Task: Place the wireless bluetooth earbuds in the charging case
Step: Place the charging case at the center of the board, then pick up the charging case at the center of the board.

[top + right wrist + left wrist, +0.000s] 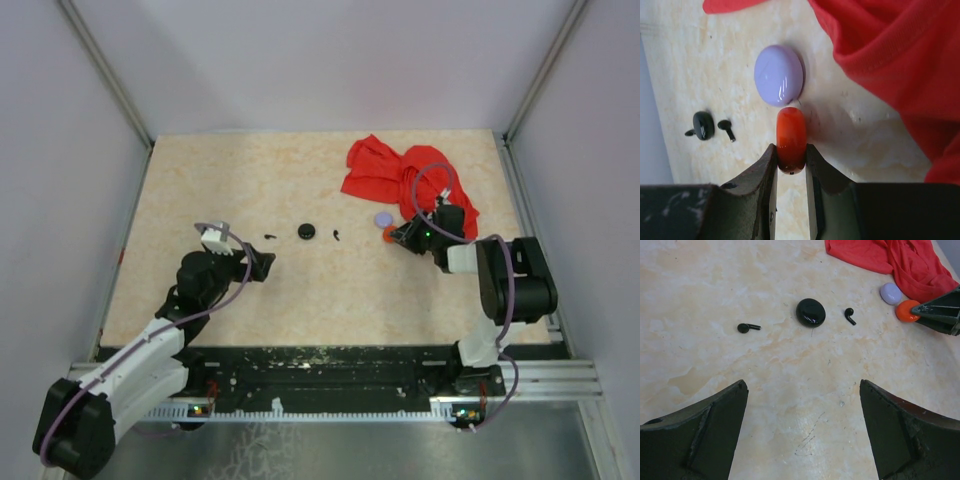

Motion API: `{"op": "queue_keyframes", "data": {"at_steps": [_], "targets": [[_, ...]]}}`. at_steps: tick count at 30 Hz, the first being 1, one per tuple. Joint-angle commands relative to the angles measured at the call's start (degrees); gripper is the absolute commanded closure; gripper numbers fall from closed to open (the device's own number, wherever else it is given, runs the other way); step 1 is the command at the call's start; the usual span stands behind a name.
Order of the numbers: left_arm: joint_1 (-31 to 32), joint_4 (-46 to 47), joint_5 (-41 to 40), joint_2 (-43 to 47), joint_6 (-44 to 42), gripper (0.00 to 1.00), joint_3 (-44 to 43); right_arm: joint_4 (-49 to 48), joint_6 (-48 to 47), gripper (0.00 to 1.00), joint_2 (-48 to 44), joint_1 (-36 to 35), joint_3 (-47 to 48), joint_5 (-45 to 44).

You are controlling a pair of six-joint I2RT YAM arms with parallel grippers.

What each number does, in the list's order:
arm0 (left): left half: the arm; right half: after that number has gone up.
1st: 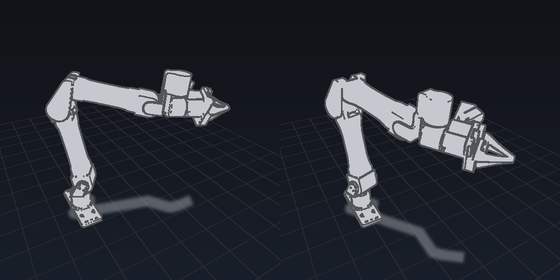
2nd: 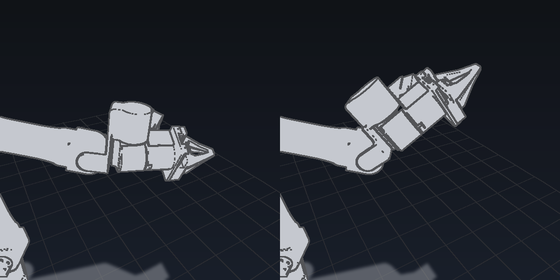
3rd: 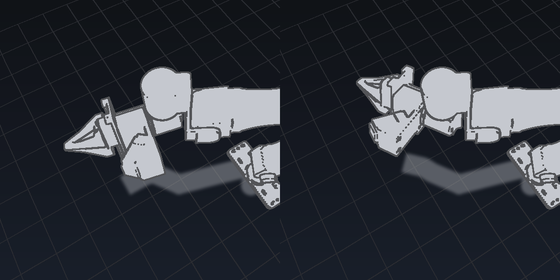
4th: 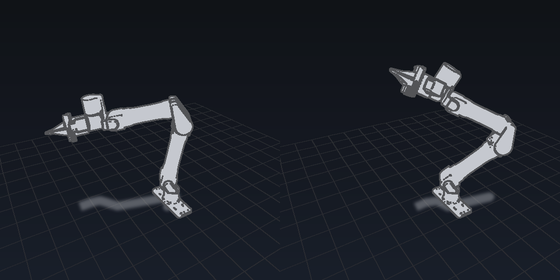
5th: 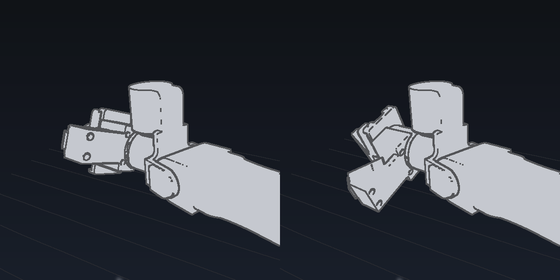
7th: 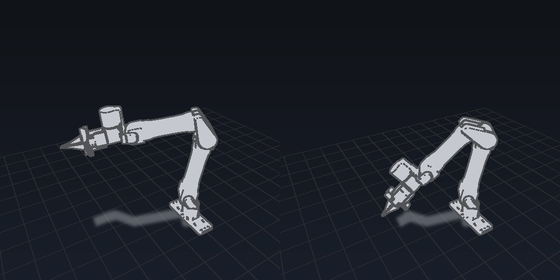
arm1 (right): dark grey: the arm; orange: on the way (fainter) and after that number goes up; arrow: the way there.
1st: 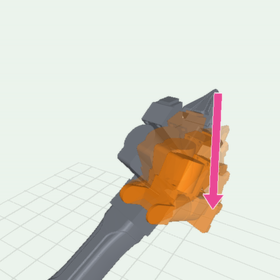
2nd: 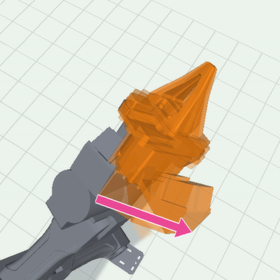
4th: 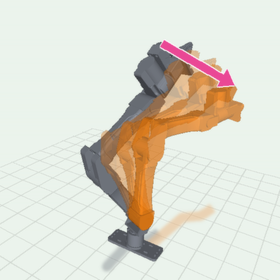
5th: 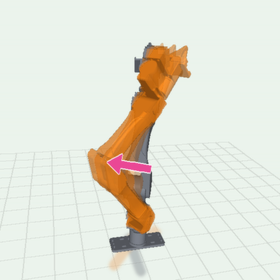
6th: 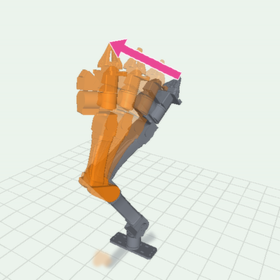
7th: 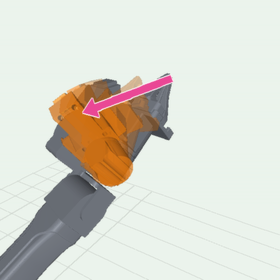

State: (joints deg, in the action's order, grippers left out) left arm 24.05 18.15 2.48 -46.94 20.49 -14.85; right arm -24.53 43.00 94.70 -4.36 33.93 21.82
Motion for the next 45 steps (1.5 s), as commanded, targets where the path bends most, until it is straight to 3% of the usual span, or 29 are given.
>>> {"op": "queue_keyframes", "data": {"at_steps": [1,3,7,16,21,26,38,45], "targets": [[0.1,2.9,-0.2,0.7,-0.8,0.03,0.2,-0.7,0.5,0.74,3.5,0.8,2.4,-1.0],[0.1,2.8,0.1,1.0,-0.7,0.03,0.0,0.9,-0.3,0.63,2.9,0.8,2.3,-1.7],[0.1,2.7,0.3,1.4,-0.2,0.02,0.1,5.4,-2.8,0.50,0.5,0.8,1.5,-3.7],[0.1,1.3,0.1,2.0,1.1,0.02,-0.3,14.5,-7.9,0.42,-8.8,0.9,-0.8,-5.2],[0.1,0.6,-1.2,1.6,1.8,0.02,-0.3,18.9,-10.9,0.29,-15.6,0.5,-2.6,-7.1],[0.1,0.6,-1.3,0.7,3.0,0.02,-0.7,24.2,-16.6,0.26,-20.9,-7.2,1.4,-14.5],[-0.7,-2.8,-3.6,-3.3,7.1,0.02,-2.4,22.2,-26.5,0.25,-11.3,-25.9,16.0,-21.6],[-4.1,-1.8,1.2,-7.4,9.9,0.03,-2.2,17.6,-31.3,0.25,-1.0,-33.5,24.3,-22.9]]}}
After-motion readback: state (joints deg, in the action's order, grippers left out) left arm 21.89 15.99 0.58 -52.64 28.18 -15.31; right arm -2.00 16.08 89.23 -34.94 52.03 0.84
